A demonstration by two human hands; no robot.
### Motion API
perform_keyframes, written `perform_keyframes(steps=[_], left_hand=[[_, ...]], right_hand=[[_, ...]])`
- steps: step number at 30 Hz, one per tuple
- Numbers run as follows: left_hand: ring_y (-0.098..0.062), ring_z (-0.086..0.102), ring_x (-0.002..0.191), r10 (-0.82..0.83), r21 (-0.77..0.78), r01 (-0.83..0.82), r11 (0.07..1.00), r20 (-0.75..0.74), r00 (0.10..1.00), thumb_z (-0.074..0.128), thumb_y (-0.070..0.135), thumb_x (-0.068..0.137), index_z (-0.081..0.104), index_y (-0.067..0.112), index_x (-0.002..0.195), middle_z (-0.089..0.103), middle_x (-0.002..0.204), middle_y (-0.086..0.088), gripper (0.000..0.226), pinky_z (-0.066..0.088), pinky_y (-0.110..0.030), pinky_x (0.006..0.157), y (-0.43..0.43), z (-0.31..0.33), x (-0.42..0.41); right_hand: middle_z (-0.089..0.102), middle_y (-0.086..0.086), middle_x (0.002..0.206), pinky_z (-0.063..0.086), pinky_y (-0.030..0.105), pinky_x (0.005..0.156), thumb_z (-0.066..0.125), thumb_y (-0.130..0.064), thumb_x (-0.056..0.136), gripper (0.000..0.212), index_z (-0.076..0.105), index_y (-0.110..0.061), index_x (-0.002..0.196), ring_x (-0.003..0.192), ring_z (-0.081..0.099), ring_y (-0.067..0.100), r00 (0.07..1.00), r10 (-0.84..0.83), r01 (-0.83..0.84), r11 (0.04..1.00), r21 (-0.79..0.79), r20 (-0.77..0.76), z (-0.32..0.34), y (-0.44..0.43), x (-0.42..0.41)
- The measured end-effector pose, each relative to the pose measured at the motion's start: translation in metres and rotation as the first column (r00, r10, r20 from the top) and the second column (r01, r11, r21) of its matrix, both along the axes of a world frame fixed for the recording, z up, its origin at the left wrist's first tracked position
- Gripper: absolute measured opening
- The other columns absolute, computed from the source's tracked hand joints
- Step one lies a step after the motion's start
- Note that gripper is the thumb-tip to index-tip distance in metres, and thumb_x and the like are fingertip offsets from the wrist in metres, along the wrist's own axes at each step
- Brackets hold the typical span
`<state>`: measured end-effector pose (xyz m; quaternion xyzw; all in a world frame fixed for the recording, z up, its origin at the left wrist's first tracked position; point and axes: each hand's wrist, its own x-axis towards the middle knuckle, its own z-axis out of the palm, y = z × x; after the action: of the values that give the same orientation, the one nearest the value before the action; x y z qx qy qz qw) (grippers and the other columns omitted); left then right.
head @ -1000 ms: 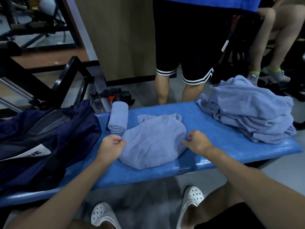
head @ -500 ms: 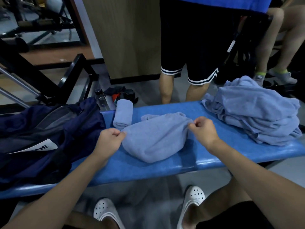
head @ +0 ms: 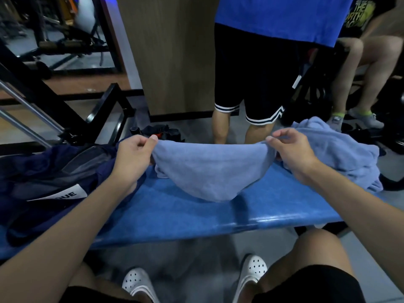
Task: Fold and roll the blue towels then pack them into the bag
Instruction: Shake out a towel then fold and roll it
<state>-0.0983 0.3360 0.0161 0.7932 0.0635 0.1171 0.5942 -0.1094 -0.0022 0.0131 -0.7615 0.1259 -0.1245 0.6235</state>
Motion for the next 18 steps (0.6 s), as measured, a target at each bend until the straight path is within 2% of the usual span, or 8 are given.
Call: perform_keyframes(steps=[3,5,7,9,11,13,16,18], left_hand=[[-0.015,0.067,0.070,-0.011,-0.030,0.010,1.000,-0.028,1.000,0.058,0.028,0.100,0.068,0.005,0.082,0.071,0.076,-0.003,0.031,0.056,-0.033,0.068,-0.001,0.006,-0.003],[-0.021,0.071,0.081,-0.054,-0.069,0.049,0.996,-0.063,0.997,0.059,0.024,0.100,0.070,0.005,0.088,0.074,0.084,-0.008,0.025,0.058,-0.037,0.075,0.003,0.008,-0.002],[-0.025,0.071,0.090,-0.106,-0.104,0.096,0.990,-0.091,0.990,0.061,0.018,0.098,0.071,0.007,0.095,0.076,0.091,-0.009,0.015,0.058,-0.041,0.085,0.008,0.012,-0.002],[-0.021,0.070,0.088,-0.140,-0.089,0.133,0.987,-0.088,0.986,0.064,0.016,0.096,0.071,0.008,0.097,0.076,0.088,-0.004,0.010,0.057,-0.040,0.086,0.012,0.017,-0.001],[-0.008,0.066,0.069,-0.133,-0.052,0.131,0.990,-0.032,0.991,0.064,0.015,0.096,0.067,0.007,0.093,0.072,0.071,0.006,0.008,0.054,-0.027,0.070,0.014,0.024,-0.002],[0.001,0.054,0.048,-0.073,0.036,0.071,0.997,0.052,0.996,0.061,0.013,0.097,0.061,0.007,0.090,0.063,0.057,0.005,0.010,0.046,-0.015,0.052,0.013,0.033,-0.004],[0.000,0.050,0.040,-0.024,0.169,0.000,0.986,0.137,0.990,0.060,0.017,0.099,0.057,0.004,0.094,0.056,0.064,-0.005,0.014,0.043,-0.013,0.043,0.014,0.046,-0.005],[-0.002,0.050,0.038,-0.006,0.185,-0.023,0.982,0.156,0.988,0.061,0.021,0.098,0.059,0.004,0.093,0.057,0.064,-0.007,0.017,0.042,-0.015,0.040,0.015,0.052,-0.004]], right_hand=[[0.061,0.003,0.080,0.038,0.012,0.045,0.059,0.000,0.091,0.014,0.061,-0.011,0.098,0.062,0.054,0.007,0.990,0.134,-0.133,0.991,0.026,-0.051,0.010,0.001,-0.004],[0.063,0.004,0.086,0.042,0.011,0.051,0.057,0.007,0.089,0.025,0.061,-0.006,0.111,0.064,0.058,0.003,0.978,0.201,-0.201,0.980,0.008,-0.052,0.014,0.000,-0.006],[0.062,0.005,0.084,0.040,0.009,0.046,0.058,0.009,0.089,0.031,0.059,-0.005,0.116,0.052,0.055,-0.004,0.974,0.224,-0.226,0.973,-0.039,-0.037,0.020,0.000,-0.006],[0.066,0.007,0.090,0.047,0.012,0.058,0.059,0.011,0.087,0.038,0.059,-0.005,0.122,0.063,0.060,-0.002,0.968,0.250,-0.251,0.965,-0.074,-0.016,0.024,-0.002,-0.004],[0.069,0.013,0.104,0.052,0.028,0.079,0.061,0.011,0.085,0.044,0.059,-0.009,0.124,0.085,0.064,0.012,0.963,0.270,-0.270,0.951,-0.150,-0.018,0.029,-0.005,-0.001],[0.069,0.021,0.105,0.050,0.042,0.079,0.064,0.003,0.087,0.036,0.062,-0.013,0.119,0.083,0.060,0.022,0.967,0.253,-0.246,0.935,-0.254,-0.008,0.035,-0.007,-0.001],[0.068,0.026,0.092,0.052,0.037,0.068,0.062,-0.006,0.092,0.009,0.065,-0.013,0.096,0.071,0.059,0.021,0.978,0.195,-0.144,0.891,-0.431,0.077,0.045,-0.008,0.002],[0.065,0.028,0.081,0.052,0.033,0.060,0.060,-0.008,0.095,0.008,0.058,-0.013,0.089,0.063,0.059,0.026,0.976,0.177,-0.096,0.872,-0.481,0.126,0.050,-0.008,0.004]])
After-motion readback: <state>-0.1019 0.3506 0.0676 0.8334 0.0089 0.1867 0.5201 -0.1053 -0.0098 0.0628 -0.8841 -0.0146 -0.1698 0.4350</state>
